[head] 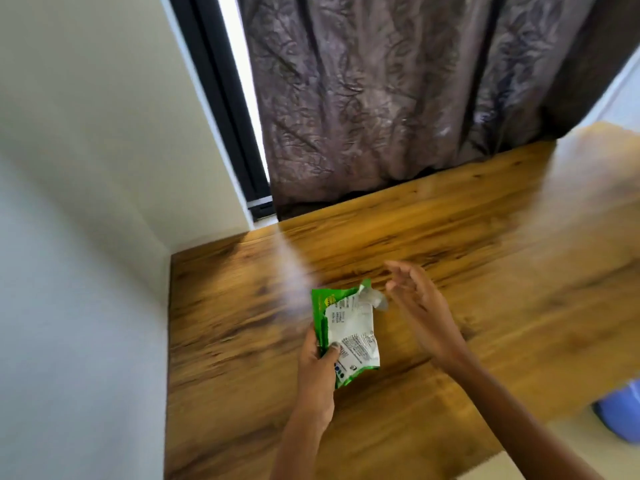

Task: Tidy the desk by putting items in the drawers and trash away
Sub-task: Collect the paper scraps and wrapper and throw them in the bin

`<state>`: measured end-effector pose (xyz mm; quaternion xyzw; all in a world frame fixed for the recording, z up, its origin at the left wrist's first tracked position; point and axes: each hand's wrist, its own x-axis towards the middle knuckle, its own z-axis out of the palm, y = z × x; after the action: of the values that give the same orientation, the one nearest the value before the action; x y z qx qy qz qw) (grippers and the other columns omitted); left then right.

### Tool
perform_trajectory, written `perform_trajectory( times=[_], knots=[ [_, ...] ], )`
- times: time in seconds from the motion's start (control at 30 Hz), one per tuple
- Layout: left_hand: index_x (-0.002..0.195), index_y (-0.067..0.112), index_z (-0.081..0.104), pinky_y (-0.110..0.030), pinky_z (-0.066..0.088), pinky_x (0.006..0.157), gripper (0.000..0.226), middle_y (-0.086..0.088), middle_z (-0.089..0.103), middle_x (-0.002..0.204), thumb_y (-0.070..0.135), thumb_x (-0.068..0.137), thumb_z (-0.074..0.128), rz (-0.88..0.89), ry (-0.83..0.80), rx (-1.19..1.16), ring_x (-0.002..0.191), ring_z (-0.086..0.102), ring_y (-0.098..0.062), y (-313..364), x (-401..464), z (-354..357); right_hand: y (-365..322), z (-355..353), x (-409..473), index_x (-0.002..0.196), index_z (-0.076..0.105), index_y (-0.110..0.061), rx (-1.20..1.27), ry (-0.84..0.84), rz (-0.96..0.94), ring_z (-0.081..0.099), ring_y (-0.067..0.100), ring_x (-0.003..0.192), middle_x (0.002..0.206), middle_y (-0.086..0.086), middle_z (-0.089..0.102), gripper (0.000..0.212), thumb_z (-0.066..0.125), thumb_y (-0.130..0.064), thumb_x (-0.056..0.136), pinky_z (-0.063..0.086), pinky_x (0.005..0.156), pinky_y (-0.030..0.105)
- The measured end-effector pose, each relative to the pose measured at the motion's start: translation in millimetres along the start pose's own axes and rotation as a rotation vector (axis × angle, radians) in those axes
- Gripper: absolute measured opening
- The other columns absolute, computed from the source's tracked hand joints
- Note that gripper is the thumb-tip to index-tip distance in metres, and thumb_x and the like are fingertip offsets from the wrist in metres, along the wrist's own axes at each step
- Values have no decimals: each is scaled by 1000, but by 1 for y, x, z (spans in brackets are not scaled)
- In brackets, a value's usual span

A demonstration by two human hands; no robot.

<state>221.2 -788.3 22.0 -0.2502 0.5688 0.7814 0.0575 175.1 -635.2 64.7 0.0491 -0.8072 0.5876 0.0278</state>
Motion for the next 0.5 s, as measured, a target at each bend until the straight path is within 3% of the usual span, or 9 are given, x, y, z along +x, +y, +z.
perform_trajectory(
  times=[0.13, 0.2, 0.33, 0.4, 0.5],
  knots=[
    [102, 32, 58, -31, 54, 73, 44, 7, 71, 101, -7, 94, 41, 33, -118, 193, 84, 68, -8, -4, -4, 44, -4, -32, 8, 135, 45, -32, -378, -115, -193, 27, 2, 134, 143, -16, 38, 50, 33, -54, 91, 26, 103, 31],
    [105, 31, 59, -36, 52, 75, 44, 2, 71, 99, -8, 94, 42, 13, -118, 173, 86, 67, -14, -5, -6, 74, 6, -49, 5, 133, 48, -34, -575, -184, -239, 22, 4, 137, 146, -15, 36, 53, 24, -51, 89, 23, 105, 34],
    [114, 29, 56, -35, 51, 72, 48, -4, 66, 108, -11, 92, 41, -62, -83, 21, 97, 63, -23, -9, -6, 136, 41, -92, -8, 134, 46, -31, -741, -162, -215, 33, 15, 132, 147, -6, 38, 50, 26, -23, 89, 36, 99, 40],
    [119, 26, 53, -37, 49, 73, 52, -9, 61, 115, -15, 89, 39, -110, -69, -69, 106, 59, -29, -14, -5, 170, 50, -120, -15, 133, 45, -29, -755, -134, -190, 36, 15, 124, 143, -2, 44, 49, 32, -23, 86, 44, 93, 40],
    [124, 14, 52, -36, 47, 69, 50, -17, 61, 110, -15, 87, 35, -194, -110, -180, 96, 60, -30, -28, 0, 222, 65, -162, -24, 133, 45, -24, -825, -94, -166, 49, 20, 118, 139, 4, 49, 52, 36, -31, 82, 48, 92, 39]
  ],
)
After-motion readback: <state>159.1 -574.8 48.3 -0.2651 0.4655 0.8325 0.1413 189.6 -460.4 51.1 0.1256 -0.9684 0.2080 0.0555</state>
